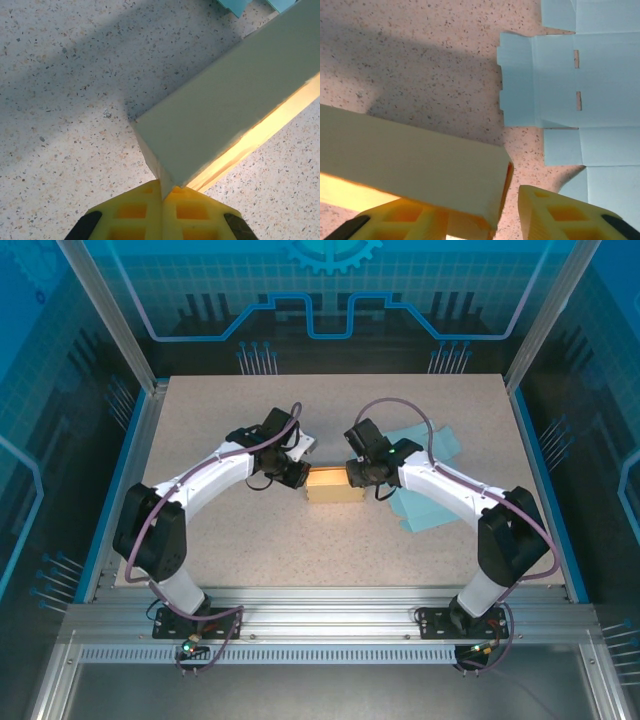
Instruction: Fold the paper box
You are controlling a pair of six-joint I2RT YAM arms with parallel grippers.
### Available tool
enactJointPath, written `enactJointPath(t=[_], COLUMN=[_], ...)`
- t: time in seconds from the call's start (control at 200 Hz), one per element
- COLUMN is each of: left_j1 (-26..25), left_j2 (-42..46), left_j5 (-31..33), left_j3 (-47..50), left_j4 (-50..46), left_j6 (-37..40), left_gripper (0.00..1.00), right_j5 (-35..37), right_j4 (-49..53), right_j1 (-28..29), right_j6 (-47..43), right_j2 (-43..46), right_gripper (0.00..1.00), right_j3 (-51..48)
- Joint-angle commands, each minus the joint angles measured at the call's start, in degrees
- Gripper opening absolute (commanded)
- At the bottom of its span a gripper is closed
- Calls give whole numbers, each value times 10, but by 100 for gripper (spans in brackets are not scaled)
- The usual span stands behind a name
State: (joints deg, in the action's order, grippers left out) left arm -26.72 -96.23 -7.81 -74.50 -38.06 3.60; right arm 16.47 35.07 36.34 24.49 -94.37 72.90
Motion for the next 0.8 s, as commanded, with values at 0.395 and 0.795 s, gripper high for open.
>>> enactJointPath(t=[0.395, 0.795], left_j1=[1, 1], left_j2=[-3, -1], left_j5=[-23, -37], left_j3=[-10, -54], left_j4=[-20, -63], left_j6=[3, -39], left_gripper=[0, 11], right_j5=[8, 27], right_j4=[-11, -9], right_j1=[-7, 3], right_j6=[-11, -12], right_j2=[-47, -51], right_gripper=[40, 37], right_j3=[4, -9])
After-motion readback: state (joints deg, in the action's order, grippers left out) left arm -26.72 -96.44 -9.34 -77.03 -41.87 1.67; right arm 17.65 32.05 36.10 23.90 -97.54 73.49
